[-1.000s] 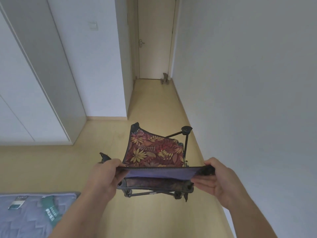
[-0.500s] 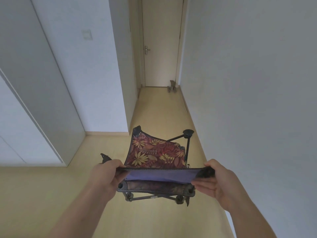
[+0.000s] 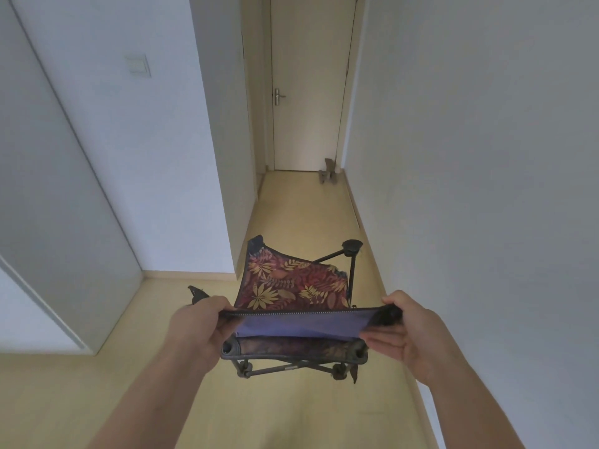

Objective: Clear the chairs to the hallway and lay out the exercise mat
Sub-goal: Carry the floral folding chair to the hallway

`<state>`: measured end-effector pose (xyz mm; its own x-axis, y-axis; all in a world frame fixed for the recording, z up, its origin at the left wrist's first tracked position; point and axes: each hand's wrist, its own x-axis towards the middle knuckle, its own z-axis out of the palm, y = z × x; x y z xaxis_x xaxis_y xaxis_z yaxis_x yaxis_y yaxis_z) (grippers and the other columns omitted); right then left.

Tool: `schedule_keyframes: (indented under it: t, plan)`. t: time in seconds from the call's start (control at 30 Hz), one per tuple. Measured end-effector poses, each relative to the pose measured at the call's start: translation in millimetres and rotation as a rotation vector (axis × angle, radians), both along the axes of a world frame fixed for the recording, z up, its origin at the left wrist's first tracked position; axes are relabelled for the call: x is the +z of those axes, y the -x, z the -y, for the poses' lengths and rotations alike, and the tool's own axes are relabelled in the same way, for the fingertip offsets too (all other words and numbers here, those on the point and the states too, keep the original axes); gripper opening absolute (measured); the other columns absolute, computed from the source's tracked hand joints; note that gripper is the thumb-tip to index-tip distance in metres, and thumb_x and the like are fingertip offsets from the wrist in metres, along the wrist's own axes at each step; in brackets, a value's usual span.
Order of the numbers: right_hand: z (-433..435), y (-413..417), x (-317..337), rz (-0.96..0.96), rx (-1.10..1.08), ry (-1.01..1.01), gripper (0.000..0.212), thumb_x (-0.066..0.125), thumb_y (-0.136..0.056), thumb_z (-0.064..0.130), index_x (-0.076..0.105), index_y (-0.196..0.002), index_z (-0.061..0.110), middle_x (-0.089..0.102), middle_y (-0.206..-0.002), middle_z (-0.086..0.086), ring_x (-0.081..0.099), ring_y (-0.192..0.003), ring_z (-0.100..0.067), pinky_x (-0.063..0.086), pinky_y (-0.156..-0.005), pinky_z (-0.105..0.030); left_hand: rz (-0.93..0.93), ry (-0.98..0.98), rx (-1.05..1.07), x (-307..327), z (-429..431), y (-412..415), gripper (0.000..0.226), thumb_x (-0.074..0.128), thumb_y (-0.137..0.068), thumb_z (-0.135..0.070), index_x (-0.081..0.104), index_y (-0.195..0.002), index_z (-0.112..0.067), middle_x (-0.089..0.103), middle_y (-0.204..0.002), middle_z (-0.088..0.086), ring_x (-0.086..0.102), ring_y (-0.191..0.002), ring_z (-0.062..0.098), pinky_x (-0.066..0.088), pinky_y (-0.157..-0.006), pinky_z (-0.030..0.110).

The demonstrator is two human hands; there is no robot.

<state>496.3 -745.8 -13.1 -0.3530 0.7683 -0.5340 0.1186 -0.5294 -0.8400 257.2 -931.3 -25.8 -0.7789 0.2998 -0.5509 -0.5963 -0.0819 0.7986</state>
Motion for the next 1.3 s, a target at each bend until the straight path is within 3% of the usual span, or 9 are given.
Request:
schedule_keyframes:
  t: [0.17, 0.3, 0.47, 0.6, 0.7, 0.83, 1.0, 1.17, 1.3]
  plan:
    - [-74.9, 87.0, -5.2, 0.012, -0.032, 0.023, 0.027, 0.068, -0.092, 0.022, 0.055, -0.111, 0.009, 0.075, -0.084, -0.026, 0.076, -0.077, -0.041, 0.064, -0.062, -0.048, 0.003, 0.014, -0.025, -3.2, -81.1, 93.1, 0.011, 0.055, -0.087, 0.014, 0.056, -0.079, 0.006, 0.057, -0.075, 0.018, 0.061, -0.070, 0.029, 0.061, -0.060, 0.032]
    - [-124.6, 143.2, -6.2, 0.001, -0.058, 0.037, 0.033, 0.069, -0.091, 0.023, 0.055, -0.116, 0.006, 0.075, -0.086, -0.028, 0.076, -0.078, -0.042, 0.063, -0.061, -0.048, -0.005, 0.017, -0.039, -2.3, -138.3, 151.8, 0.013, 0.056, -0.087, 0.012, 0.054, -0.078, 0.003, 0.056, -0.077, 0.016, 0.060, -0.068, 0.026, 0.060, -0.073, 0.036]
    - [-188.2, 196.9, -9.4, 0.005, -0.099, 0.049, 0.033, 0.069, -0.091, 0.021, 0.055, -0.117, 0.007, 0.075, -0.083, -0.027, 0.076, -0.076, -0.042, 0.063, -0.058, -0.046, 0.008, 0.011, -0.066, -4.2, -204.4, 208.6, 0.014, 0.056, -0.089, 0.012, 0.054, -0.079, 0.002, 0.059, -0.075, 0.017, 0.063, -0.067, 0.026, 0.061, -0.051, 0.028]
    - [-259.0, 240.6, -21.6, 0.015, -0.094, 0.048, 0.033, 0.068, -0.091, 0.022, 0.055, -0.117, 0.007, 0.075, -0.083, -0.026, 0.076, -0.076, -0.042, 0.063, -0.061, -0.046, 0.006, 0.066, -0.075, -14.4, -275.4, 251.6, 0.015, 0.058, -0.088, 0.011, 0.057, -0.075, 0.003, 0.060, -0.079, 0.019, 0.063, -0.070, 0.027, 0.062, -0.058, 0.030]
    - [-306.5, 263.6, -31.8, 0.010, -0.077, 0.059, 0.033, 0.068, -0.092, 0.023, 0.055, -0.118, 0.007, 0.075, -0.084, -0.027, 0.076, -0.076, -0.041, 0.063, -0.060, -0.046, 0.022, 0.064, -0.061, -23.2, -319.6, 271.5, 0.004, 0.057, -0.089, 0.010, 0.057, -0.088, 0.007, 0.060, -0.083, 0.020, 0.063, -0.072, 0.029, 0.060, -0.049, 0.028]
    - [-387.4, 301.2, -29.2, 0.006, -0.033, 0.063, 0.032, 0.066, -0.092, 0.024, 0.056, -0.117, 0.006, 0.075, -0.085, -0.026, 0.076, -0.077, -0.040, 0.064, -0.062, -0.046, 0.028, 0.090, -0.058, -22.0, -392.4, 310.6, 0.012, 0.059, -0.090, 0.008, 0.056, -0.102, 0.008, 0.062, -0.094, 0.022, 0.065, -0.077, 0.030, 0.058, -0.044, 0.026]
    - [-469.8, 347.9, -17.8, -0.008, -0.013, 0.044, 0.031, 0.065, -0.092, 0.023, 0.057, -0.117, 0.005, 0.075, -0.085, -0.026, 0.076, -0.077, -0.041, 0.063, -0.062, -0.046, 0.035, 0.095, -0.046, -12.4, -469.2, 357.9, 0.004, 0.059, -0.089, 0.008, 0.058, -0.092, 0.007, 0.064, -0.086, 0.018, 0.066, -0.072, 0.027, 0.056, -0.044, 0.026]
    - [-539.6, 402.0, -10.1, -0.005, -0.007, 0.029, 0.028, 0.064, -0.093, 0.022, 0.059, -0.113, 0.004, 0.076, -0.085, -0.025, 0.076, -0.077, -0.040, 0.064, -0.067, -0.047, 0.057, 0.064, -0.017, -8.1, -538.4, 406.0, 0.011, 0.059, -0.091, 0.008, 0.060, -0.102, 0.007, 0.067, -0.092, 0.019, 0.068, -0.080, 0.028, 0.057, -0.045, 0.027]
    - [-594.3, 453.9, -8.2, 0.007, -0.005, 0.005, 0.027, 0.065, -0.093, 0.023, 0.059, -0.111, 0.005, 0.075, -0.084, -0.026, 0.076, -0.077, -0.041, 0.064, -0.066, -0.050, 0.060, 0.018, -0.037, -6.2, -594.2, 456.7, 0.013, 0.054, -0.092, 0.010, 0.056, -0.081, 0.004, 0.057, -0.077, 0.017, 0.061, -0.071, 0.027, 0.058, -0.045, 0.028]
